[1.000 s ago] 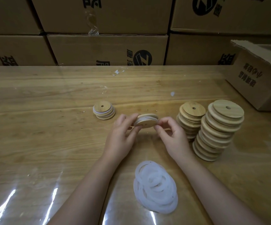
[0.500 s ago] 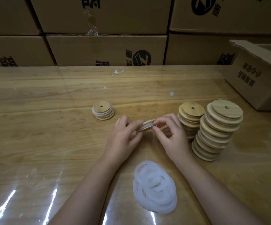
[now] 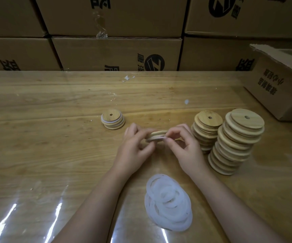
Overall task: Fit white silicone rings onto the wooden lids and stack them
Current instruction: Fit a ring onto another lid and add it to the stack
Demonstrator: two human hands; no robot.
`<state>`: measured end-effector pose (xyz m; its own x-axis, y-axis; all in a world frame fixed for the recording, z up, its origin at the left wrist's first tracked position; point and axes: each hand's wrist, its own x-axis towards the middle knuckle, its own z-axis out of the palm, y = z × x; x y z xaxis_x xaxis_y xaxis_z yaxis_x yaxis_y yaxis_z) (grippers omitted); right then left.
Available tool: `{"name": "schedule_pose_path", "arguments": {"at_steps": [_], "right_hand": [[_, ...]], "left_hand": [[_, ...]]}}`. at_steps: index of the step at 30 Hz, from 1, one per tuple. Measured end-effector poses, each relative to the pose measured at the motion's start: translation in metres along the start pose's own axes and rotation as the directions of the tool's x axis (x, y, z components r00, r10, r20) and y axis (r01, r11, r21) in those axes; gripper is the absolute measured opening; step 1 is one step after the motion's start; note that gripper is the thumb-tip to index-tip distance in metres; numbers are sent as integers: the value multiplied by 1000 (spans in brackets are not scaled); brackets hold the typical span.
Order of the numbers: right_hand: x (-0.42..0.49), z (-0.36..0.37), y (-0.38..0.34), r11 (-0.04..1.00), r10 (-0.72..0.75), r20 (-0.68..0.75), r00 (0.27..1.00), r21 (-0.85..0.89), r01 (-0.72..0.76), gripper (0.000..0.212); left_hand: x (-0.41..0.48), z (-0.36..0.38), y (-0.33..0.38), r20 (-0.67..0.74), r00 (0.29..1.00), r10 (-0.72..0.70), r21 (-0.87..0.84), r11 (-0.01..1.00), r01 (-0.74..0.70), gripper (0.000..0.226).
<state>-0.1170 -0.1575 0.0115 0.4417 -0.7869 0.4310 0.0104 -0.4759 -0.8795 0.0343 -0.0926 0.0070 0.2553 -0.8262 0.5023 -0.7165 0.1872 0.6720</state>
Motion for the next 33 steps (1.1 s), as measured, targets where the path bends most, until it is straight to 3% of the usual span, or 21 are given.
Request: {"name": "schedule_pose_path", "arguments": {"at_steps": [5, 10, 15, 19, 22, 26, 29, 33], "right_hand": [[0, 3, 0, 984, 97, -27, 995, 156, -92, 21], [-2, 3, 1, 1000, 7, -48, 999, 4, -7, 27], [-2, 2, 4, 986, -125, -57, 991, -119, 117, 14], [-1, 3, 4, 998, -61, -91, 994, -21, 59, 23], [-2, 3, 4, 987, 81, -104, 991, 150, -65, 28], [0, 4, 3, 952, 155, -83, 984, 280, -126, 21], [-2, 7, 4, 964, 171, -63, 983, 216, -154, 19], [-3, 5, 8, 994, 109, -111, 988, -15, -112, 19]], "left_hand": [[0, 0, -2, 97, 987, -131, -294, 943, 154, 21], [0, 1, -7, 80, 993, -82, -174, 980, 95, 16], [-1, 5, -11, 100, 994, -45, -92, 994, 54, 23], [0, 4, -7, 53, 997, -52, -138, 989, 59, 25], [1, 3, -4, 65, 984, -164, -290, 941, 176, 36], [3, 2, -7, 35, 970, -239, -436, 870, 230, 26], [4, 2, -9, -15, 970, -245, -433, 876, 214, 34], [2, 3, -12, -61, 994, -91, -252, 965, 73, 27]]}}
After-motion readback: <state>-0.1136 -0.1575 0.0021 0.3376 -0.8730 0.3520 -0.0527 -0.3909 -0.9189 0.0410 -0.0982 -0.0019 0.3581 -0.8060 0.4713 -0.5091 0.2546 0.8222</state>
